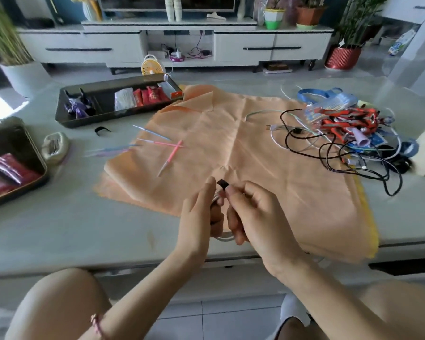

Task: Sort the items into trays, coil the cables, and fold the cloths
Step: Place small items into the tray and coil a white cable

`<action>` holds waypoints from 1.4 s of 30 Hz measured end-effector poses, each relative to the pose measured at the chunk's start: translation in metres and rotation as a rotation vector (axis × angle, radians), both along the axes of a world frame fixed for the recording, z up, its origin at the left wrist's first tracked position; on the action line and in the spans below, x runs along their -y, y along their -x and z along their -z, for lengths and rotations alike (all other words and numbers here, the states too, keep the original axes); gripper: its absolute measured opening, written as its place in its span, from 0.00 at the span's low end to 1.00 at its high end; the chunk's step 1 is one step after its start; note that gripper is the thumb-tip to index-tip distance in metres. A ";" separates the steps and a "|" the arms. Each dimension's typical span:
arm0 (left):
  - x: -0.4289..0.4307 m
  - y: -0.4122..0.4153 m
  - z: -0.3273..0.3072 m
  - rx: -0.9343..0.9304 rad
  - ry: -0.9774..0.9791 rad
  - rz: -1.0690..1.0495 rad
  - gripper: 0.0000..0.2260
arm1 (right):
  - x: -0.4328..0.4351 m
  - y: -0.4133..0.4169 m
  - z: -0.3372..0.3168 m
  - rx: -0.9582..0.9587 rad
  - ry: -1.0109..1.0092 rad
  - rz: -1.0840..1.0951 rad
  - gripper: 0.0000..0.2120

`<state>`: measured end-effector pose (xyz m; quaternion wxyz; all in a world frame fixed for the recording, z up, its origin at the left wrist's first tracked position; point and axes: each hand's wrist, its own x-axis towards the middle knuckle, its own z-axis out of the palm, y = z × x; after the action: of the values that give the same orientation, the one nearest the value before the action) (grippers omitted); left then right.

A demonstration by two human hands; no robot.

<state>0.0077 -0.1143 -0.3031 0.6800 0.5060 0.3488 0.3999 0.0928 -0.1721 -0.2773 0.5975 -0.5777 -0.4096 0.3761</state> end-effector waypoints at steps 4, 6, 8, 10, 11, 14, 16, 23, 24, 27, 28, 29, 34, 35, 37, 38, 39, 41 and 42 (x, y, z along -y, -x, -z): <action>-0.004 0.004 -0.001 -0.026 -0.065 -0.021 0.22 | -0.001 0.011 0.006 0.034 0.021 0.031 0.12; -0.006 0.006 -0.002 -0.028 -0.067 -0.040 0.22 | -0.003 0.013 0.009 0.053 0.033 -0.003 0.12; -0.011 0.009 -0.004 -0.022 -0.056 -0.071 0.23 | -0.004 0.012 0.007 0.102 0.044 -0.098 0.13; -0.018 0.012 -0.004 -0.046 -0.064 -0.129 0.24 | -0.004 0.006 0.003 0.250 0.056 -0.216 0.13; -0.021 0.014 -0.004 -0.060 -0.071 -0.144 0.25 | -0.003 0.003 0.000 0.348 0.060 -0.248 0.12; -0.025 0.019 -0.005 -0.085 -0.102 -0.130 0.26 | -0.001 -0.003 -0.004 0.548 0.081 -0.239 0.08; -0.025 0.020 -0.005 -0.096 -0.129 -0.116 0.26 | -0.002 -0.002 -0.007 0.572 0.115 -0.245 0.05; -0.026 0.024 -0.008 -0.105 -0.182 -0.118 0.27 | -0.008 0.005 -0.009 0.731 0.026 -0.115 0.06; -0.026 0.024 -0.009 -0.109 -0.183 -0.121 0.27 | -0.010 0.007 -0.009 0.798 0.006 -0.079 0.05; -0.028 0.025 -0.008 -0.093 -0.165 -0.140 0.26 | -0.018 0.011 -0.007 0.863 -0.052 0.035 0.05; -0.029 0.025 -0.007 -0.087 -0.165 -0.142 0.25 | -0.020 0.011 -0.007 0.882 -0.070 0.067 0.06; -0.029 0.025 -0.007 -0.084 -0.170 -0.143 0.25 | -0.023 0.010 -0.008 0.903 -0.080 0.078 0.07; -0.026 0.026 -0.007 -0.112 -0.232 -0.145 0.24 | -0.034 0.000 -0.010 0.929 -0.023 -0.097 0.13; -0.025 0.026 -0.007 -0.119 -0.251 -0.142 0.24 | -0.035 -0.001 -0.009 0.903 -0.008 -0.135 0.10; -0.021 0.026 -0.005 -0.118 -0.274 -0.135 0.22 | -0.037 -0.004 -0.007 0.870 0.012 -0.184 0.04; -0.019 0.027 -0.004 -0.116 -0.283 -0.135 0.21 | -0.039 -0.005 -0.006 0.824 0.024 -0.210 0.01; -0.018 0.027 -0.004 -0.111 -0.298 -0.137 0.19 | -0.040 -0.005 -0.006 0.736 0.043 -0.240 0.03; -0.018 0.028 -0.005 -0.095 -0.332 -0.137 0.18 | -0.044 -0.003 -0.006 0.482 0.075 -0.337 0.06; -0.020 0.028 -0.006 -0.085 -0.345 -0.137 0.19 | -0.046 -0.002 -0.006 0.377 0.085 -0.382 0.08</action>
<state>-0.0208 -0.0945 -0.2973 0.5388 0.6068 0.3372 0.4774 0.0946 -0.1261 -0.2708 0.4041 -0.5746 -0.5989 0.3845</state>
